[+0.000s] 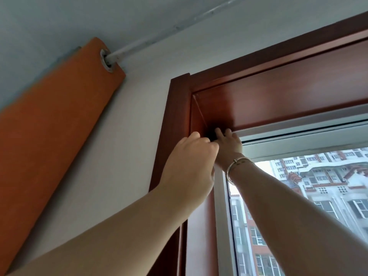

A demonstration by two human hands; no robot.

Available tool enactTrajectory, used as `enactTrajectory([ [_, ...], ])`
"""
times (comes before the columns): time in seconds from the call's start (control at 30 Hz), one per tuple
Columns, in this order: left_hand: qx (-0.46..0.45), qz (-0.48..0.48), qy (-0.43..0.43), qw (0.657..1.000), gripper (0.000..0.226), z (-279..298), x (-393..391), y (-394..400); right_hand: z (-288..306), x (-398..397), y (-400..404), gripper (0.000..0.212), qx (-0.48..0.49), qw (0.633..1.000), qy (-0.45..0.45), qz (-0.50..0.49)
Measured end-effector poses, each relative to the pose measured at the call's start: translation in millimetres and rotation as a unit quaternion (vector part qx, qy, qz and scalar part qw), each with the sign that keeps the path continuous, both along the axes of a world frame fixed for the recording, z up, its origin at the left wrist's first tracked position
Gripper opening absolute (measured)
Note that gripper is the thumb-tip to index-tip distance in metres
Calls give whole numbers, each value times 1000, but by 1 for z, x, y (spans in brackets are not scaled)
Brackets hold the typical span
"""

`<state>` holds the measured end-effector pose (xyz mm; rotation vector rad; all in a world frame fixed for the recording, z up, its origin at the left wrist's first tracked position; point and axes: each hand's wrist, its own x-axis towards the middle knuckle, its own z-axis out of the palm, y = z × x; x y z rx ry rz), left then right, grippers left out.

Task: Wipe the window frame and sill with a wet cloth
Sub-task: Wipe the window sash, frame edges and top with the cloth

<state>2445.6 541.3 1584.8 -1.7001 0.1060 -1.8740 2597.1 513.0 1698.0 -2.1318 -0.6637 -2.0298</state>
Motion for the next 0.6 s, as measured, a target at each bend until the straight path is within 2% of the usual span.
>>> enactTrajectory([
  [0.1, -4, 0, 8, 1000, 26, 0, 1, 1, -6, 7, -15, 33, -7, 999, -36, 6],
  [0.2, -4, 3, 4, 1000, 27, -2, -1, -3, -10, 9, -39, 31, 70, 992, -65, 81],
  [0.3, -16, 4, 17, 1000, 25, -3, -1, -2, -13, 8, -46, 42, 76, 973, -164, 141],
  [0.37, -14, 7, 18, 1000, 28, -3, -1, -3, -8, 11, -41, 42, 37, 972, -199, 116],
  [0.53, -8, -16, 13, 1000, 28, -3, -1, -2, 9, 10, -28, 12, -39, 975, -220, 6],
  [0.6, -6, -14, 7, 1000, 26, -2, -1, -1, 9, 17, -27, 19, -71, 972, -223, -11],
])
